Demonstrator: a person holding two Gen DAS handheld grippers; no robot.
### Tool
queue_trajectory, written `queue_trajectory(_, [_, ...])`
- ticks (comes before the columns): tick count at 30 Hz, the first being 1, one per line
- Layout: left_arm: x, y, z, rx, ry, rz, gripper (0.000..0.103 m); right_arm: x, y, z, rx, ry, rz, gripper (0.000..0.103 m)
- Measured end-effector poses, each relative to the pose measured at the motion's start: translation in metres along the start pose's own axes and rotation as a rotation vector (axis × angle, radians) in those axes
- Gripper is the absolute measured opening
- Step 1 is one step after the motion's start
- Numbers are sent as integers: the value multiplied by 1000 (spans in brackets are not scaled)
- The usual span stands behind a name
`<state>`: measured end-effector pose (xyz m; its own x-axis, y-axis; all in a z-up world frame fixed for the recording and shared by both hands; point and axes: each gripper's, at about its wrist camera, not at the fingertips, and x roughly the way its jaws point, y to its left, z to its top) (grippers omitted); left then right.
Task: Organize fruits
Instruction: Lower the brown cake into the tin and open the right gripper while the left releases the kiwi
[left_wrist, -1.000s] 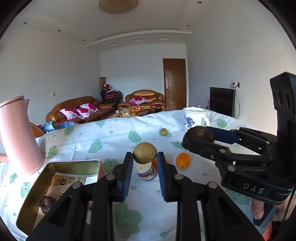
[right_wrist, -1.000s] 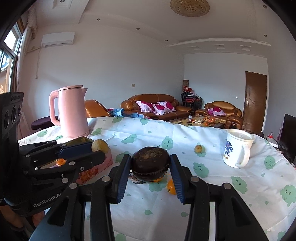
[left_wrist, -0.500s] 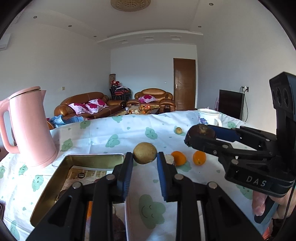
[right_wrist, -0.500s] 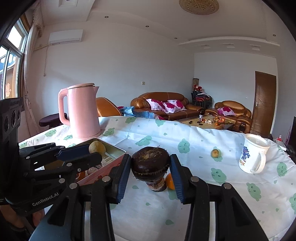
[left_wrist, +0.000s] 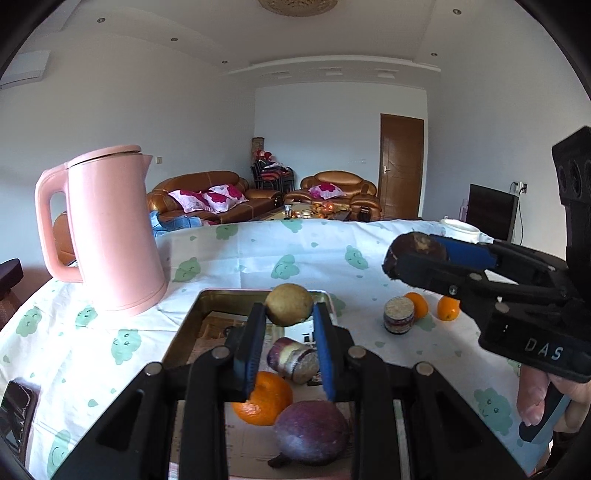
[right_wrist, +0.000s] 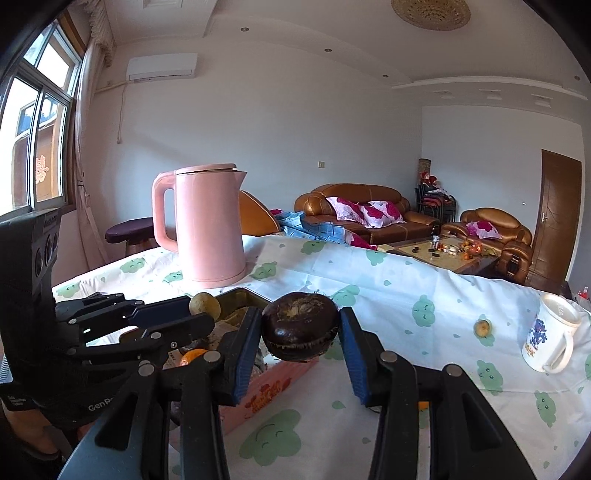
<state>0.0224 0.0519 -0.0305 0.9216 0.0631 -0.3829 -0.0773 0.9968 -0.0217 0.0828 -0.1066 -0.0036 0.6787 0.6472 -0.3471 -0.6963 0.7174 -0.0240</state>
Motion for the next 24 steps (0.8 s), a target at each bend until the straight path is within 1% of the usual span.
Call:
queue_trajectory(7, [-3,30,-4,-37,25,46,28,19,26,6,-34,12,45,45])
queue_trajectory(12, [-3,44,-8,-53,53,70,28,31,41,7,-54,28,70,45])
queue_trajectory(17, [-1,51,-12,-70,78,67,28,42,49,6,-66,50,87,45])
queue_trajectory(24, [2,52,-14,-64,105,62,28,57,53,2,-61,88,103,45])
